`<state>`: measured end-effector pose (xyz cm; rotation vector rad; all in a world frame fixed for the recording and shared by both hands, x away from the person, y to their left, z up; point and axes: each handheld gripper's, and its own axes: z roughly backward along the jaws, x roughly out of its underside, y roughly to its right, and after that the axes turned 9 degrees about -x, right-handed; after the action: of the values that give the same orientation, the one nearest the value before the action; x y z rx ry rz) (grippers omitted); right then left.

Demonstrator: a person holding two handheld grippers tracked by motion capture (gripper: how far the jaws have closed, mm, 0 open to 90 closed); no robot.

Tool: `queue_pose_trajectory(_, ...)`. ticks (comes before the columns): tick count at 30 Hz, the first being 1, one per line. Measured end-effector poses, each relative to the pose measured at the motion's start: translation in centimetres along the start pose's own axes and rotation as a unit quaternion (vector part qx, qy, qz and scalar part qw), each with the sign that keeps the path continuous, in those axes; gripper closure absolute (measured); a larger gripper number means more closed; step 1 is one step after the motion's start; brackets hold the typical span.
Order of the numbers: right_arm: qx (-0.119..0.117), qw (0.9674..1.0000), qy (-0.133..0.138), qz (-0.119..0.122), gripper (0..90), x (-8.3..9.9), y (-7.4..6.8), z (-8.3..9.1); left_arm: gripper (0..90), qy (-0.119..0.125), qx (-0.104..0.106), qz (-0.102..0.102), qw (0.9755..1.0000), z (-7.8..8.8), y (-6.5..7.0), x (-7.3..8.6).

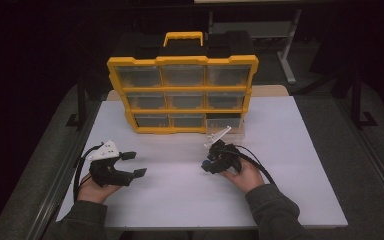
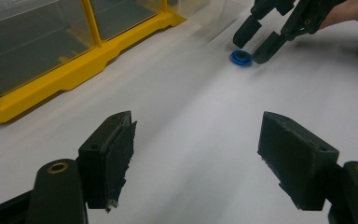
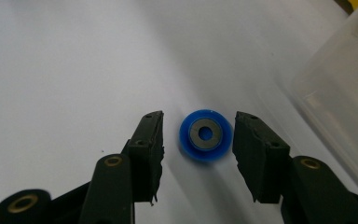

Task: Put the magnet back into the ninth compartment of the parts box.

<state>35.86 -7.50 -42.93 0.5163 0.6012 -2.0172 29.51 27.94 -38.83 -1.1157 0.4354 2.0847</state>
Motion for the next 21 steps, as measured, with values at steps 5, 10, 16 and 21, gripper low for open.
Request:
queue_pose_trajectory(5, -0.001, 1.0, -0.004, 0.001, 53.5, 0.0, 0.12, -0.28, 26.0, 0.0, 0.0, 0.005, 1.0, 0.06, 0.09, 0.07)
queue_pose_trajectory(10, 0.001, 1.0, -0.006, 0.001, 55.9, -0.03, 0.26, -0.44, 25.9, 0.0, -0.001, 0.006, 1.0, 0.07, 0.09, 0.08)
queue_pose_trajectory(16, 0.008, 0.9999, -0.011, 0.005, 57.8, -0.03, 0.27, -0.61, 25.9, 0.0, -0.001, 0.003, 1.0, 0.16, -0.03, 0.1)
queue_pose_trajectory(21, 0.013, 0.9998, -0.01, 0.006, 58.5, -0.03, 0.34, -0.69, 25.9, -0.003, -0.001, 0.002, 1.0, 0.09, 0.1, 0.13)
